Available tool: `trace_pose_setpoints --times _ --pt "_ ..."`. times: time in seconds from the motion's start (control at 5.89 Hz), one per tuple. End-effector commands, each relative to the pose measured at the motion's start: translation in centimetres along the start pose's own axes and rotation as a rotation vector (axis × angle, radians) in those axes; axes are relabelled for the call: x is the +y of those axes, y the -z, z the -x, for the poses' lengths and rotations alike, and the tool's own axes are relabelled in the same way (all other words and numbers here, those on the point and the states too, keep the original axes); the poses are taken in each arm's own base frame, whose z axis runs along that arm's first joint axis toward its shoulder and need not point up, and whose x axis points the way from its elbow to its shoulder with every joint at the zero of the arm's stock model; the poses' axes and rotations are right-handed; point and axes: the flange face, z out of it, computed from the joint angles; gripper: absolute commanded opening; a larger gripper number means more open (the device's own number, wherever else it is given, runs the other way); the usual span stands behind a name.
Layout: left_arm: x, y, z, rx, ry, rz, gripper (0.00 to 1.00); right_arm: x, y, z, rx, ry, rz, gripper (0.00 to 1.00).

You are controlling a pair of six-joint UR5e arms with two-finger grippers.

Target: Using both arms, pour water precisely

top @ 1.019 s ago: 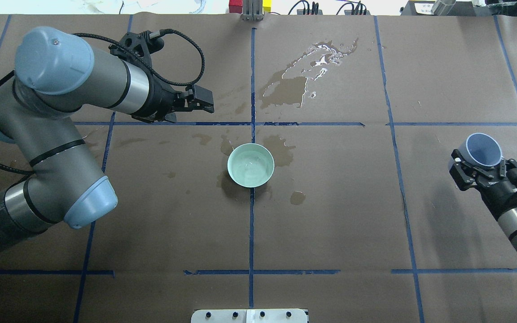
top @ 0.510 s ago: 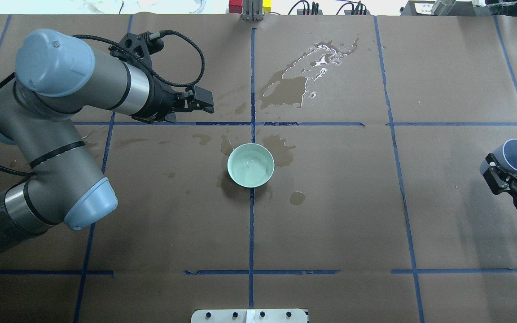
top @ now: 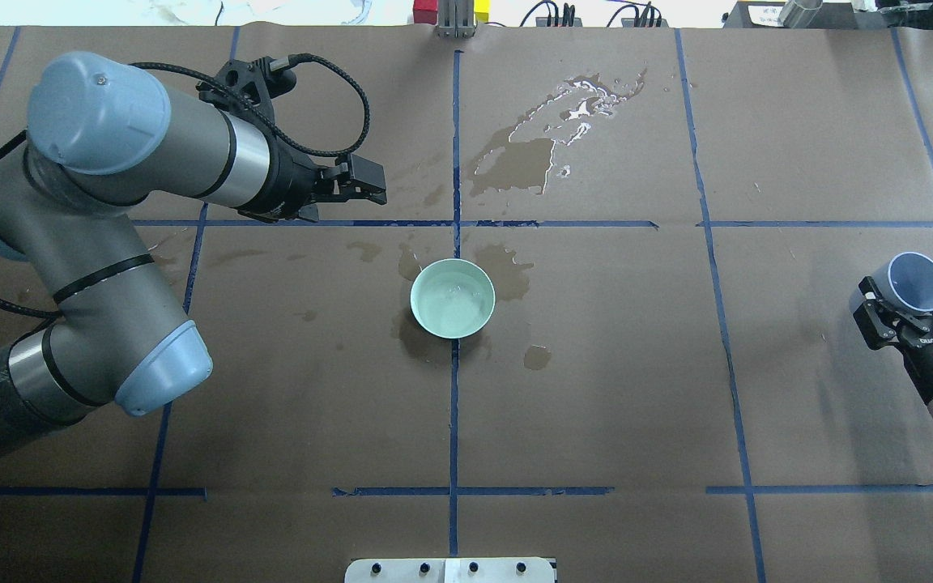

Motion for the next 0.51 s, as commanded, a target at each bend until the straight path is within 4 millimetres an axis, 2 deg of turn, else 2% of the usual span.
trace_pose_setpoints --times 0.0,0.34 --pt "-0.01 0.24 -0.02 0.002 0.0 -0.002 1.0 0.28 -0.42 1.09 -0.008 -0.013 -0.002 0.24" --pt "0.02 0.36 -0.09 0.004 -0.001 -0.002 1.0 0.45 -0.43 1.12 -0.01 -0.011 0.003 0.33"
